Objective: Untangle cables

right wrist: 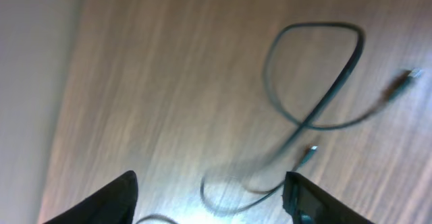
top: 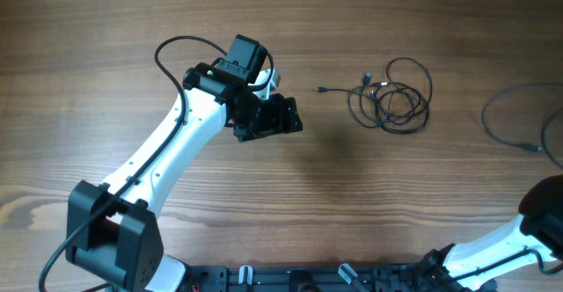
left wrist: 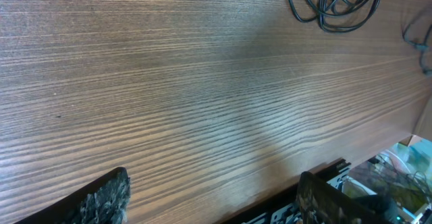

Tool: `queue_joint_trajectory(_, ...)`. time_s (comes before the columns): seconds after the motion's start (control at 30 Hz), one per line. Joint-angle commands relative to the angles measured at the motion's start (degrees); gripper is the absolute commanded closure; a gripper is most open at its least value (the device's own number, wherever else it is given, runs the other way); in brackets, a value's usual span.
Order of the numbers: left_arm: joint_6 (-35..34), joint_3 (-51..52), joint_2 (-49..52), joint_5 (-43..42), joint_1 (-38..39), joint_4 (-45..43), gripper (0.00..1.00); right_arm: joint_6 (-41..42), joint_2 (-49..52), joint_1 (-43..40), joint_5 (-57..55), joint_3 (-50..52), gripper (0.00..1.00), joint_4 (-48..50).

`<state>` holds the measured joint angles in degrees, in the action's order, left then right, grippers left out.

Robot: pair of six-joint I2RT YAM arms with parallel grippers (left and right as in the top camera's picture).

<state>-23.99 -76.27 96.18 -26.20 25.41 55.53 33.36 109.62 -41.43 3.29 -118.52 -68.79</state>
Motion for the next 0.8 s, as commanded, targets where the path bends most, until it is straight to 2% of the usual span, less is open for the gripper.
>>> queue_joint_trajectory(0.0,1.31,-0.57,-0.04,0.37,0.0,0.04,0.19,-4.22,0.83,2.16,6.03,0.04,0.25,0.57)
queue_joint_trajectory(0.17,1.31,-0.57,-0.04,0.35,0.0,0.09,0.19,-6.95,0.83,7.15,5.81,0.04,0.19,0.72)
queue_joint_trajectory(0.63,1.29,-0.57,-0.04,2.23,0.0,0.09,0.19,-24.96,0.87,24.72,5.57,0.09,0.16,-5.84)
queue_joint_trajectory(0.77,1.29,-0.57,-0.04,3.43,0.0,0.07,0.18,-27.91,0.87,28.35,5.57,2.16,0.15,-7.04)
